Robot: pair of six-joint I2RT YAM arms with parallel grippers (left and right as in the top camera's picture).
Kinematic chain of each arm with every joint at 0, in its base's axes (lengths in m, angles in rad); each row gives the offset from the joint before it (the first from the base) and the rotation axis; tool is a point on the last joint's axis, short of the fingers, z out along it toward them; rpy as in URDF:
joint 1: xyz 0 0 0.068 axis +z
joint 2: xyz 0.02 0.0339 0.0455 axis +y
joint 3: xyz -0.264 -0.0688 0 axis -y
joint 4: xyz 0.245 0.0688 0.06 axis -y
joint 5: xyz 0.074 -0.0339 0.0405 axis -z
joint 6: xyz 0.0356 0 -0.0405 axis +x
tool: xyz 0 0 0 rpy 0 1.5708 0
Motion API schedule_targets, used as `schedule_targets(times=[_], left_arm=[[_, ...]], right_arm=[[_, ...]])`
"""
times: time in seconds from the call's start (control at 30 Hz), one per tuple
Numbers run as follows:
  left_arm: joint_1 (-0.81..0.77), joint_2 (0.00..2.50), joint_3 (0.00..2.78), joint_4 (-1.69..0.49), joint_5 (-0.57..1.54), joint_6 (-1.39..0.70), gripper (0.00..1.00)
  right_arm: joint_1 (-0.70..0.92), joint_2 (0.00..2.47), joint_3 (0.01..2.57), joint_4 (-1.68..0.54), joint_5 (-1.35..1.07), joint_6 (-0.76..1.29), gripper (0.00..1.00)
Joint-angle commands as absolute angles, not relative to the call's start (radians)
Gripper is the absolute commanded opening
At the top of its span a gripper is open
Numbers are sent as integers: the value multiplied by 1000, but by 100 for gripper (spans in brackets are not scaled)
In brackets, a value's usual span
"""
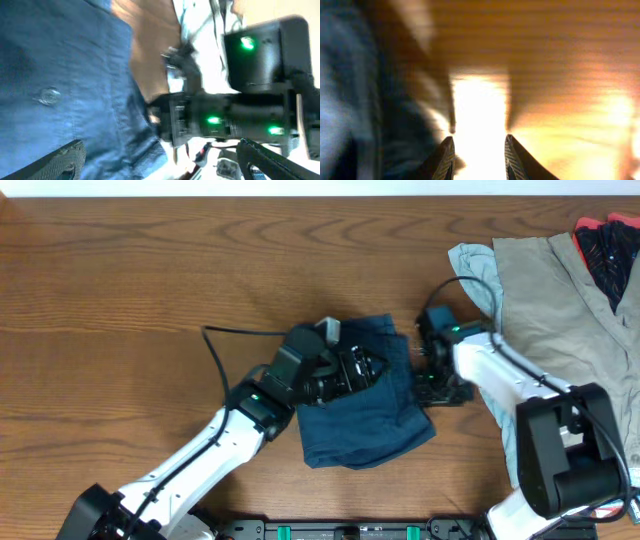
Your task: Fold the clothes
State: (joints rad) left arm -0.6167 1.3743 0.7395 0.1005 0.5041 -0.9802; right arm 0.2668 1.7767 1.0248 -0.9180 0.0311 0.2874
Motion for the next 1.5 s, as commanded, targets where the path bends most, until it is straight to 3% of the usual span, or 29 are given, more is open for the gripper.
schedule_targets(times=[0.0, 0.23, 0.57, 0.7, 0.8, 0.87, 1.03, 1.33, 1.4, 1.43, 1.47], left_arm=[[-526, 1343, 745, 41, 512, -891, 98], [-324, 1366, 743, -209, 376, -747, 98], [-314, 1586, 743, -207, 379, -684, 99], [-314, 1679, 743, -117, 484, -682, 61], [-313, 1711, 743, -45, 517, -679, 11], [-312, 1711, 743, -5, 512, -646, 6], [-218, 1667, 786, 51, 422, -606, 6], [243, 1567, 934, 43, 361, -605, 7], [349, 1560, 934, 34, 353, -599, 28], [397, 1560, 934, 22, 353, -600, 62], [444, 1560, 934, 2, 353, -599, 89]], right_arm=[[179, 1702, 1121, -971, 184, 332, 32], [86, 1549, 1178, -1011, 54, 199, 33], [88, 1473, 1178, -1055, -17, 194, 35], [88, 1473, 1178, -1064, -16, 194, 35], [88, 1473, 1178, -1064, -16, 195, 35], [88, 1473, 1178, -1065, -16, 205, 35], [88, 1473, 1178, -1069, -16, 205, 34], [88, 1473, 1178, -1068, -15, 205, 35], [88, 1473, 1178, -1067, -16, 205, 35], [88, 1473, 1178, -1069, -15, 205, 35], [88, 1473, 1178, -1071, -15, 205, 35]])
